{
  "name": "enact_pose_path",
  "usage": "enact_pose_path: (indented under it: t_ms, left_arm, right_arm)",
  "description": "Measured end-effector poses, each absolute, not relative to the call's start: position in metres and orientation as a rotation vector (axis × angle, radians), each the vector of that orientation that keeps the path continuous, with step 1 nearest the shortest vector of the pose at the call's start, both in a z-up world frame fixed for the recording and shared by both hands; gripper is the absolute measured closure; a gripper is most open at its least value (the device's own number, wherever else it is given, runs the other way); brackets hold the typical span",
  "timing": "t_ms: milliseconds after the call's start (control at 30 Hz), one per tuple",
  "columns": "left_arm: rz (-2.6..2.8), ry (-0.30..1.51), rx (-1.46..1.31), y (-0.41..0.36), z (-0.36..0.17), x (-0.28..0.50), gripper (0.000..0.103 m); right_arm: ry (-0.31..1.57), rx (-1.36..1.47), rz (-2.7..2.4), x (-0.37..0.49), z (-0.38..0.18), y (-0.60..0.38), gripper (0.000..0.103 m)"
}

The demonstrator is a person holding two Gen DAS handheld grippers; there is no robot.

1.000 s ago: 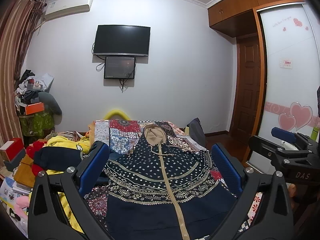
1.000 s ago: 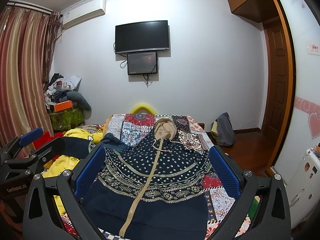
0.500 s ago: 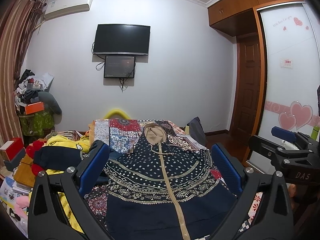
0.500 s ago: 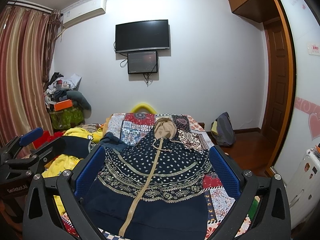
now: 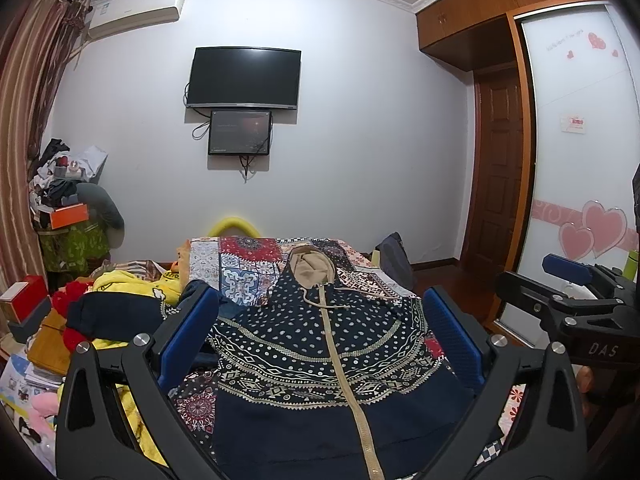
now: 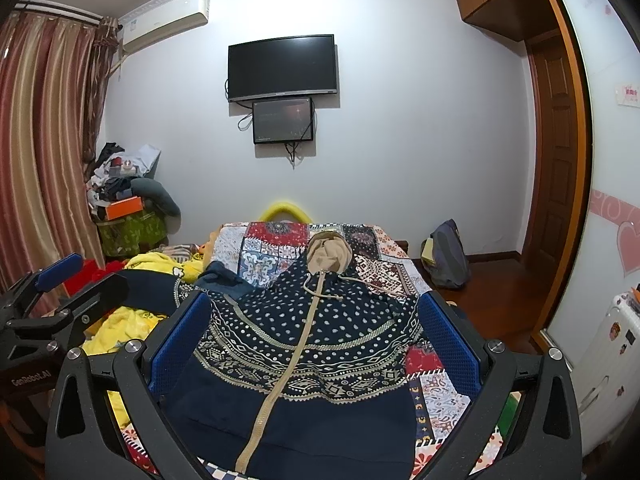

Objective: Fold large clothes
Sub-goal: 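Grasp the navy hoodie sleeve cuff with the left gripper and lift it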

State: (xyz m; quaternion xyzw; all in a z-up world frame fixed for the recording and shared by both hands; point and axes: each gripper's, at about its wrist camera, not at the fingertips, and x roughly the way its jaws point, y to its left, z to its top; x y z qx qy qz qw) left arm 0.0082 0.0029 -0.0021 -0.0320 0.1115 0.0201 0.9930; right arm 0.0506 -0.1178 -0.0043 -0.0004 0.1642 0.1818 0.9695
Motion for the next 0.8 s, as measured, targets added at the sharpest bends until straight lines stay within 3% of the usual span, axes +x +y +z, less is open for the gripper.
enact_pose_path:
  t_ms: [400, 800]
  left_arm:
    - [0.13, 0.241, -0.067, 0.048, -0.013, 0.058, 0.0]
    - [0.234, 0.403, -0.137, 0.164, -0.053, 0.149, 0.0]
  right_arm:
    - [0.356, -0.031, 0.363, 0.105, -0.012, -0.097, 0.0]
    - [0.469, -0.092, 0.306, 0.202, -0.052, -0.069, 0.0]
